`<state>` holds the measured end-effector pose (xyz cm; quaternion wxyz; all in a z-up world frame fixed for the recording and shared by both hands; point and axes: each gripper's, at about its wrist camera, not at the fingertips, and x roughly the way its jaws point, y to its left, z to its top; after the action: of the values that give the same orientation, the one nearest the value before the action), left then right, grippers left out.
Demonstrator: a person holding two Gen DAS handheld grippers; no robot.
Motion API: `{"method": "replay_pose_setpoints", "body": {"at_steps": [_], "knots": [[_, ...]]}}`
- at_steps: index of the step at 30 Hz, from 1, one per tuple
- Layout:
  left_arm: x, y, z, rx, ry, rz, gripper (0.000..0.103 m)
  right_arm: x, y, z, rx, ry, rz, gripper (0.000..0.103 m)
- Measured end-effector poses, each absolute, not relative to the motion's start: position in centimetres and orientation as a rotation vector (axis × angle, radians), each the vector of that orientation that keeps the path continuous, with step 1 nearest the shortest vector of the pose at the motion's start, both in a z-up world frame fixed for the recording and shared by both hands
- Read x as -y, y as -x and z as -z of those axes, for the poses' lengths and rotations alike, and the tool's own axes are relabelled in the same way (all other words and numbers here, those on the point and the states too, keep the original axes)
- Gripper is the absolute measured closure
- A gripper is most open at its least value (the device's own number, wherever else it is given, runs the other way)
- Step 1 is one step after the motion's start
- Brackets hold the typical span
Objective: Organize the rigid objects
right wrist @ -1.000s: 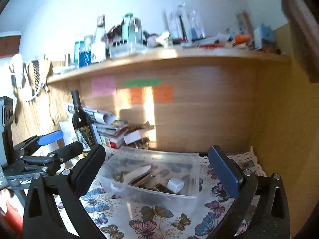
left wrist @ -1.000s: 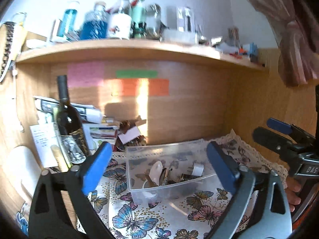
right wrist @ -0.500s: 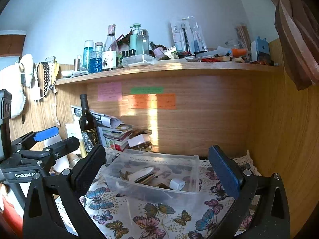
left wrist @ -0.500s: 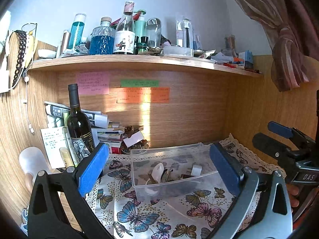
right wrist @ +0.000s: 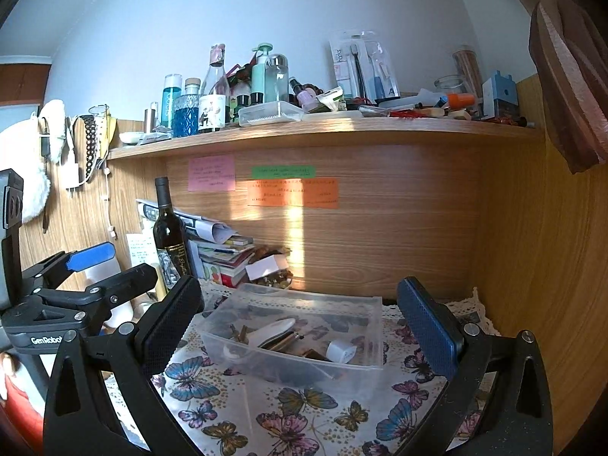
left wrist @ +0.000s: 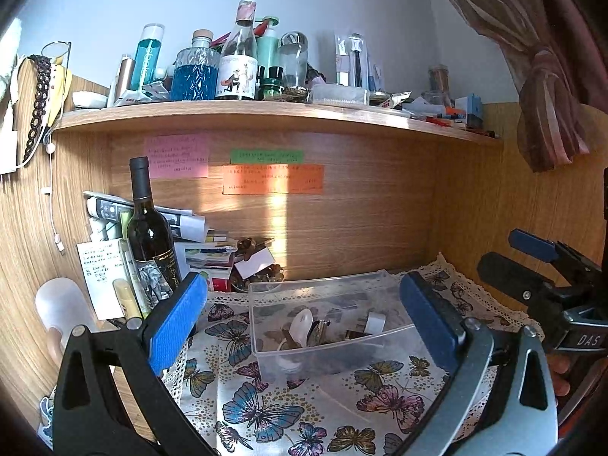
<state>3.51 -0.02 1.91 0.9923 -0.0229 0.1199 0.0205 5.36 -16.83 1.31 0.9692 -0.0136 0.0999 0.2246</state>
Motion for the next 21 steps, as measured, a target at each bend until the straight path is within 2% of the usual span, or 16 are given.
{"method": "replay_pose_setpoints", "body": {"at_steps": [21], "knots": [[-0.59,-4.14,-1.56,-0.26,0.06,-0.04,0.0,16.01,-5.56,-0.81,-0.211,0.033,-0.452,0.0]]}}
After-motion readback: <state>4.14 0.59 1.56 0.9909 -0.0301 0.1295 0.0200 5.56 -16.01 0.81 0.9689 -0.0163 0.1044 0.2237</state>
